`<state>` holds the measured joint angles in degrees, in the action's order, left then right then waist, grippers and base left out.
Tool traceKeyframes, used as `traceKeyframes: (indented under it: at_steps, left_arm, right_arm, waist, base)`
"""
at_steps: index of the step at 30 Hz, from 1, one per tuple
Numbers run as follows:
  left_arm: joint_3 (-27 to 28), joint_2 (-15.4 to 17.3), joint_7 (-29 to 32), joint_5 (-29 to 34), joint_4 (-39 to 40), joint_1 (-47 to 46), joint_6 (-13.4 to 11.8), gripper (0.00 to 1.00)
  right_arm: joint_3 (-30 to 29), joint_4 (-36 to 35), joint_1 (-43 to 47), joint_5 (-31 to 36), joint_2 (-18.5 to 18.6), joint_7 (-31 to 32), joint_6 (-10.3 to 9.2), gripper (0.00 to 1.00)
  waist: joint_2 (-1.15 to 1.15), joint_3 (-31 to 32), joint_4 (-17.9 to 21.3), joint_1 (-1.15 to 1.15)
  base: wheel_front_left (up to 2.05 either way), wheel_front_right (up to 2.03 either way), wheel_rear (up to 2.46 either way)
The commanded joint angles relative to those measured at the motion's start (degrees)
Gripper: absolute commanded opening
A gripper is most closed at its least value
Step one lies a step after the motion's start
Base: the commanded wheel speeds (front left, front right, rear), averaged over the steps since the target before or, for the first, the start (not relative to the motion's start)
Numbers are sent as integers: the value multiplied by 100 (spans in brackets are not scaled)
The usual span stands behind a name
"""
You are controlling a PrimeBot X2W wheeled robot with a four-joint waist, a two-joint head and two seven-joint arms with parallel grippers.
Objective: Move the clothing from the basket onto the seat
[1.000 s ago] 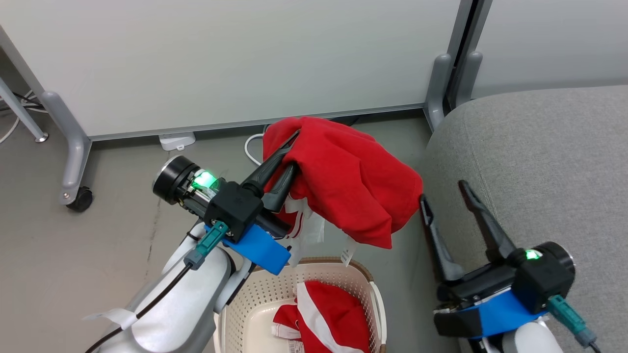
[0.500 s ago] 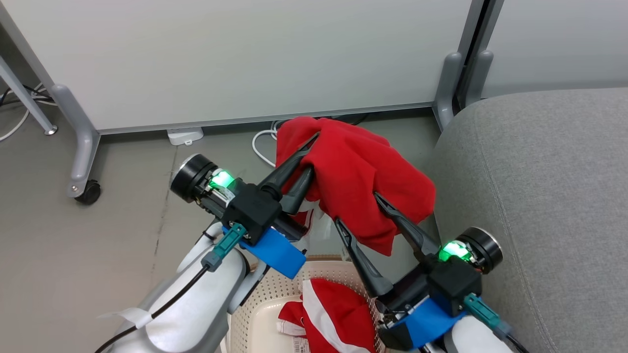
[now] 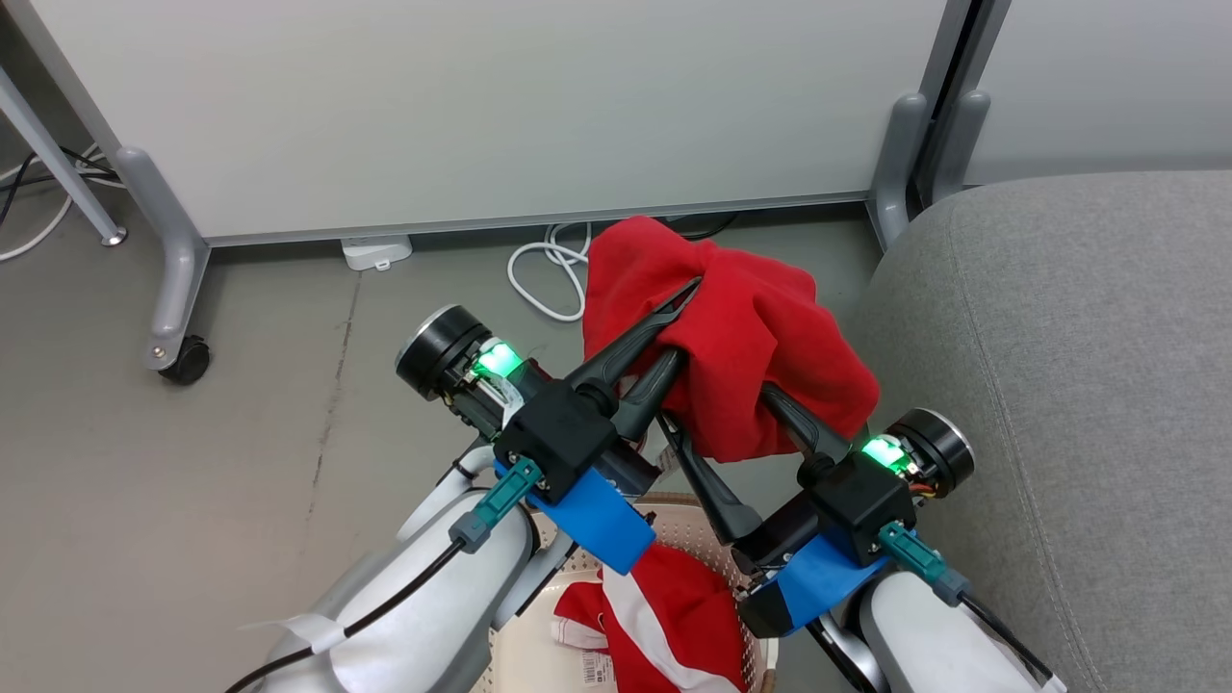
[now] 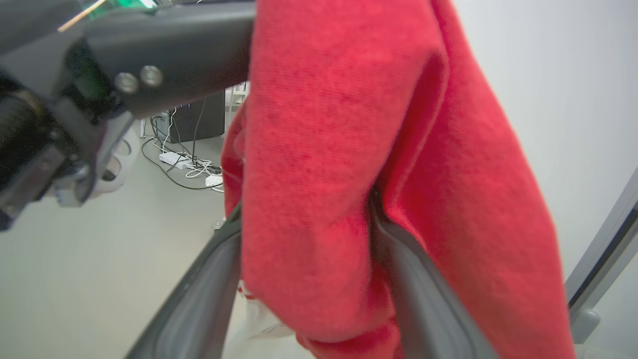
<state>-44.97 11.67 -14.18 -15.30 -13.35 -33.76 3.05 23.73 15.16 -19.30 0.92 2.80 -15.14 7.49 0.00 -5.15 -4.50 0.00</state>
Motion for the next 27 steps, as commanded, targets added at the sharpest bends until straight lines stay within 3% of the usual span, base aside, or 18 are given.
traceKeyframes:
  at_steps: [1, 2, 27]
  left_arm:
    - [11, -13, 3, 6, 11, -97, 5, 0]
    - [-2, -18, 2, 0, 3, -102, 7, 0]
    - [-90, 21, -62, -115, -171, -105, -38, 0]
  right_arm:
    - [16, 29, -83, -63, 18, -2, 1, 36]
    - [10, 35, -101, -103, 18, -2, 1, 0]
    - [-86, -63, -11, -351, 18, -2, 1, 0]
  waist:
    - [0, -11, -5, 0]
    - [0, -17, -9, 0]
    - [0, -7, 9, 0]
  base:
    - [0, 0, 0]
    - [0, 0, 0]
    - [0, 0, 0]
